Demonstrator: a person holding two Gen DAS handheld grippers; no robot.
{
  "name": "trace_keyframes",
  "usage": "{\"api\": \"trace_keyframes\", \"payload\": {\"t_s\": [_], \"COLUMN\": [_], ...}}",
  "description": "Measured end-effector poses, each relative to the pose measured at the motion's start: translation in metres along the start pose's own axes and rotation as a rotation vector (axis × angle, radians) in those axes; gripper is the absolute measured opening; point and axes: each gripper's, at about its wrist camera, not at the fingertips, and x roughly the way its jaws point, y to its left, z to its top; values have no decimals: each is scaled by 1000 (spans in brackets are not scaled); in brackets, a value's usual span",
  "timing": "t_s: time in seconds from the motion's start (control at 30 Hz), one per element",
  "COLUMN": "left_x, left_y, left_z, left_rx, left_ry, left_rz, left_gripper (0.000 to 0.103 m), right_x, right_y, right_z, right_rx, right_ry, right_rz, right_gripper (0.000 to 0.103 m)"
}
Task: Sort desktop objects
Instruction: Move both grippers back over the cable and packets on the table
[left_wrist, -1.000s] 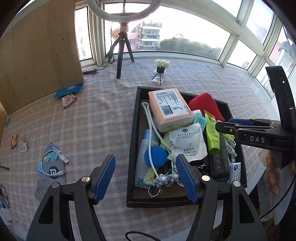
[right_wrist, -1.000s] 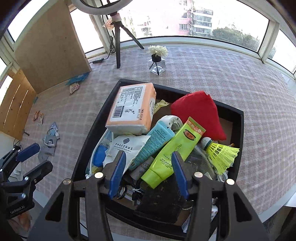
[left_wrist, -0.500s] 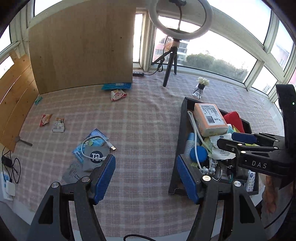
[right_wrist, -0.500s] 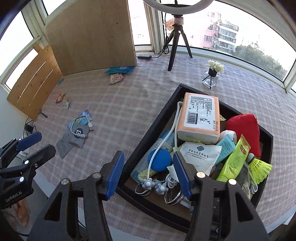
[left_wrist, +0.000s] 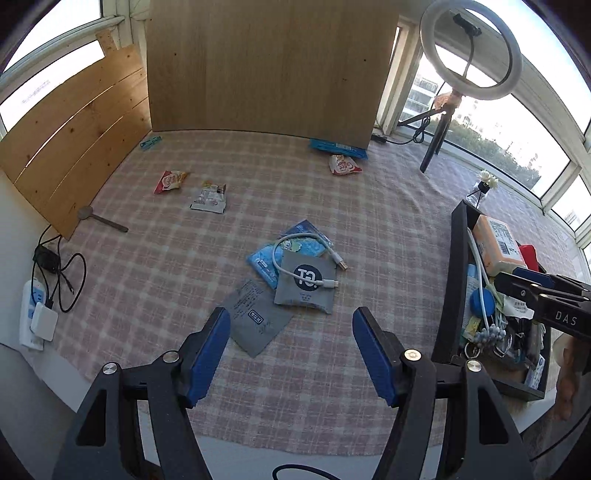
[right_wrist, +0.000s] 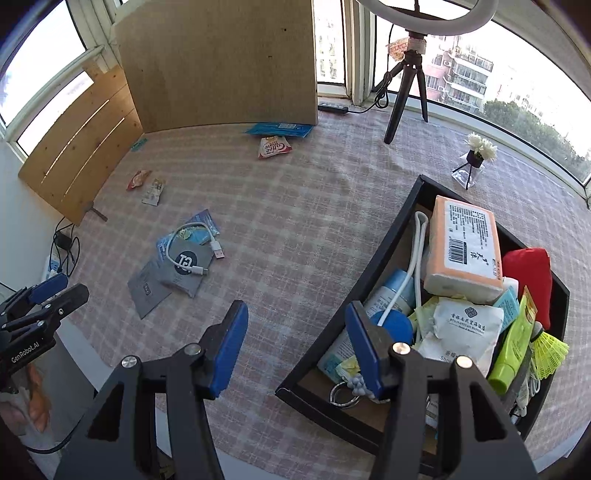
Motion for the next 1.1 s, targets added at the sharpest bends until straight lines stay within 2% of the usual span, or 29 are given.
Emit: {"api": "trace_keyframes", "payload": {"t_s": [0.13,0.3,0.47,0.53,0.67,1.1], "left_x": [4,7,5,1,-6,-4], "left_y": [39,69,81,84,92,123], "left_z": [-4,-7,-5,-2,3,11], "left_rx": [-59,-97,-102,-102,-101,-101], "left_ry": [21,47,46,36,6,-6], "left_rz": [39,71,59,50,40,28], "left_gripper": [67,68,68,77,77,78], "right_x": [6,13,18,20,24,35], "right_y": [12,33,53,59,70,103], "right_z": [0,-1,0,1,4,6], "right_rx": [-2,-5,-12,-14,-19,-19], "right_ry": [10,13,19,23,26,37], "right_rz": [8,11,7,8,1,-18], "right_gripper": [54,54,54,54,55,55]}}
